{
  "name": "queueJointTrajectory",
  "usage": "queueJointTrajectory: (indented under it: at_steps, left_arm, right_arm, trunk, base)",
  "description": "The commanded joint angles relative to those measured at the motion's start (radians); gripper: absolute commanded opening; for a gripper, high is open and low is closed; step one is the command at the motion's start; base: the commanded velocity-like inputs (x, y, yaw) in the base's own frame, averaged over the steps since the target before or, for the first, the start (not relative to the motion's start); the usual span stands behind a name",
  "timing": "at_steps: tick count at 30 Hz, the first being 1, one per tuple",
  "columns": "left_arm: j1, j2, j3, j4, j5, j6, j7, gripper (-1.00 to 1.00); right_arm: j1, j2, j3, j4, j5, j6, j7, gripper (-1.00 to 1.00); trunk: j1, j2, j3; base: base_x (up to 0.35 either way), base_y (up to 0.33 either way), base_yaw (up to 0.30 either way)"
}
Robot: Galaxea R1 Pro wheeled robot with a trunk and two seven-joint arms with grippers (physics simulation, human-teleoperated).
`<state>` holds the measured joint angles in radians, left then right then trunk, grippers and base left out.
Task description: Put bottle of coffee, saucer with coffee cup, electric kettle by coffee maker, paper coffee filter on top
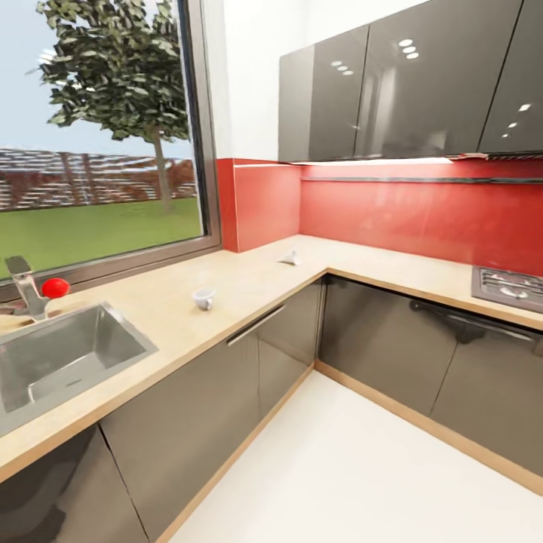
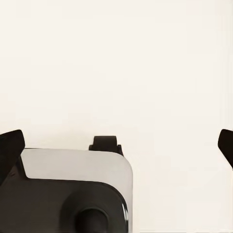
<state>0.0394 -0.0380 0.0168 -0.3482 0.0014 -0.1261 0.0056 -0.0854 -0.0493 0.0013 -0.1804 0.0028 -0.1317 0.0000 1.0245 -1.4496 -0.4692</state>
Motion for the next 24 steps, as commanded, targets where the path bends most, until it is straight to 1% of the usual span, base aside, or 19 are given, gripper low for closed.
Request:
queueJointTrajectory:
  at_steps: [1, 16, 20, 24]
  left_arm:
    - [0.000, 0.000, 0.002, -0.002, 0.000, -0.001, 0.001, 1.00]
    - [0.000, 0.000, 0.002, -0.002, 0.000, -0.001, 0.001, 1.00]
    - [0.000, -0.001, 0.002, -0.002, 0.000, -0.001, 0.001, 1.00]
    - [0.000, 0.000, 0.002, -0.002, 0.000, -0.002, 0.001, 1.00]
  right_arm:
    - [-0.001, 0.000, 0.000, 0.001, 0.000, -0.003, 0.000, 1.00]
    - [-0.001, 0.000, 0.000, 0.001, 0.000, -0.003, -0.001, 1.00]
    - [-0.001, 0.000, 0.000, 0.001, 0.000, -0.004, -0.001, 1.00]
    - [-0.001, 0.000, 0.000, 0.001, 0.000, -0.004, -0.001, 1.00]
  trunk:
    - [0.001, 0.000, -0.001]
    - [0.001, 0.000, -0.001]
    - [0.001, 0.000, -0.001]
    - [0.001, 0.000, -0.001]
  base:
    - [0.295, -0.201, 0.000]
    - [0.289, -0.205, 0.003]
    - [0.233, -0.188, 0.147]
    - [0.098, -0.080, 0.227]
